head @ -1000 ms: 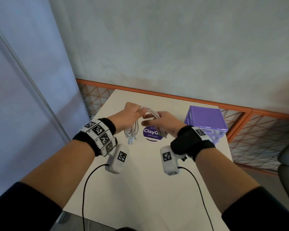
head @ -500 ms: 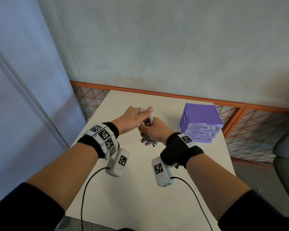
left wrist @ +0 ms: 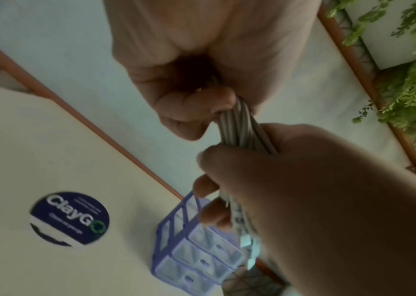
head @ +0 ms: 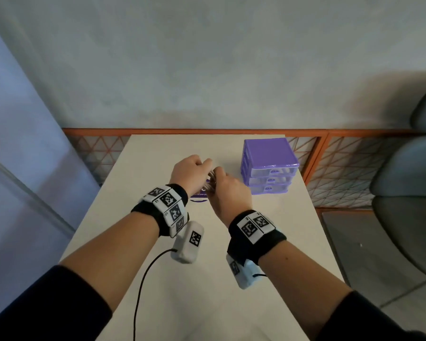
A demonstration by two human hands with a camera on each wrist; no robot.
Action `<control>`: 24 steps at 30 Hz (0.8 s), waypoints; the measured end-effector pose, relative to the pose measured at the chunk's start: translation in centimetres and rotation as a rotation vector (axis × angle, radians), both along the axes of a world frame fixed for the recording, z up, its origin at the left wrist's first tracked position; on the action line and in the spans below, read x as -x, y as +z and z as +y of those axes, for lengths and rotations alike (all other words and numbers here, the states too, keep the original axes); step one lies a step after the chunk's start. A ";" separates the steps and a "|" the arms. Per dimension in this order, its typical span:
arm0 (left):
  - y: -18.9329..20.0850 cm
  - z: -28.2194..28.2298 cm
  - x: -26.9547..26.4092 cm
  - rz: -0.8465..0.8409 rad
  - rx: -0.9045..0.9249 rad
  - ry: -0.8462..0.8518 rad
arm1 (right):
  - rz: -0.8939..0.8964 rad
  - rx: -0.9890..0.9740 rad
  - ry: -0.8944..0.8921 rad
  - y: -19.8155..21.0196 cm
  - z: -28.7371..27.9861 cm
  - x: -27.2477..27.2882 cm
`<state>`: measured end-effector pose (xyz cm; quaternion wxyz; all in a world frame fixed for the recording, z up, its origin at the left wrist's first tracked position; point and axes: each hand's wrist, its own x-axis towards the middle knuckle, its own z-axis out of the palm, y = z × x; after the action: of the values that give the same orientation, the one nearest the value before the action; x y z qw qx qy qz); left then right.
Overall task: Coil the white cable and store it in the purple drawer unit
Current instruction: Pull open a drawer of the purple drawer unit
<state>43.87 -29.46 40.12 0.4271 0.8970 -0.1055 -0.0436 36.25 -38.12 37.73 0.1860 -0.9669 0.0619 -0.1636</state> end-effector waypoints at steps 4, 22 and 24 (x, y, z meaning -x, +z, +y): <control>-0.6 -3.7 0.3 -0.024 0.044 -0.073 | 0.127 -0.222 -0.008 -0.6 -3.7 0.2; -9.2 -13.6 -3.0 -0.026 -0.360 -0.341 | 0.393 -1.513 -0.348 -12.1 -17.2 1.6; -10.7 -14.3 -4.0 -0.134 -0.385 -0.329 | 0.330 -1.596 -0.508 -13.9 -18.1 0.9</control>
<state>47.91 -43.71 29.38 0.2277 0.9334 -0.2678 -0.0723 35.39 -56.25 23.86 0.7576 -0.5146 0.4000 0.0354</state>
